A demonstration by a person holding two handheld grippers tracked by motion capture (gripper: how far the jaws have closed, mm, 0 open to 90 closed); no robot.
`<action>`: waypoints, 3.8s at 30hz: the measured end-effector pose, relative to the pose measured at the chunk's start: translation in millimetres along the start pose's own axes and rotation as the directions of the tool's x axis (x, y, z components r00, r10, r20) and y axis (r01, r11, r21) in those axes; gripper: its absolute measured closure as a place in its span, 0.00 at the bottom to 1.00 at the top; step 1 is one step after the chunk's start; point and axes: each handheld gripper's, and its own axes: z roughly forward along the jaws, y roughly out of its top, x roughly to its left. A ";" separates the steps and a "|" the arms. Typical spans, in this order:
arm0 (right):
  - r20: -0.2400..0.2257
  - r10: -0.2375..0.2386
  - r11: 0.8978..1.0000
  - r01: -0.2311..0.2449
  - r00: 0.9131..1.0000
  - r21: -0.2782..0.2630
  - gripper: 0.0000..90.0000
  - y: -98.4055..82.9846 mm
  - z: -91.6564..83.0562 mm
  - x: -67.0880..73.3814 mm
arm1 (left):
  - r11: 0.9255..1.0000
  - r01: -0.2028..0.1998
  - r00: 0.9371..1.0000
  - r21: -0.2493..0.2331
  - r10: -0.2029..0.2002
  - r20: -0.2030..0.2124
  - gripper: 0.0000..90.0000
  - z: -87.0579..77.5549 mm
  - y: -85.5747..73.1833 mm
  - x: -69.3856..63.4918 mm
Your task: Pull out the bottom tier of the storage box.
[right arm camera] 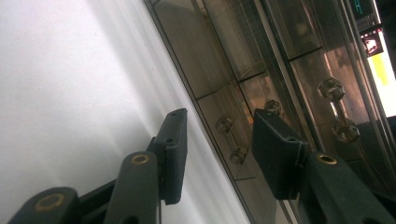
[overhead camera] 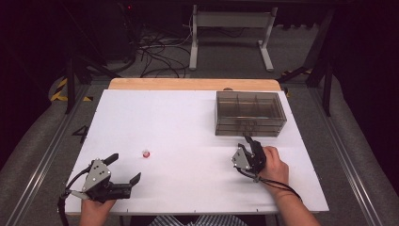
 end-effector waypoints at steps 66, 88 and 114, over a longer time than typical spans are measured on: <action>0.122 -0.071 0.997 0.069 0.990 0.021 0.80 -8.2 34.5 9.8 | 1.000 0.001 1.000 0.002 -0.001 0.009 0.01 2.1 0.3 -0.1; 0.142 -0.127 0.992 0.121 0.982 0.045 0.89 -7.4 36.1 12.8 | 1.000 -0.001 1.000 0.006 0.001 0.012 0.01 4.0 0.6 0.0; 0.113 -0.084 0.996 0.080 0.990 0.037 0.88 -7.7 18.3 17.0 | 1.000 0.004 1.000 -0.003 -0.004 0.003 0.01 -0.4 -0.3 1.8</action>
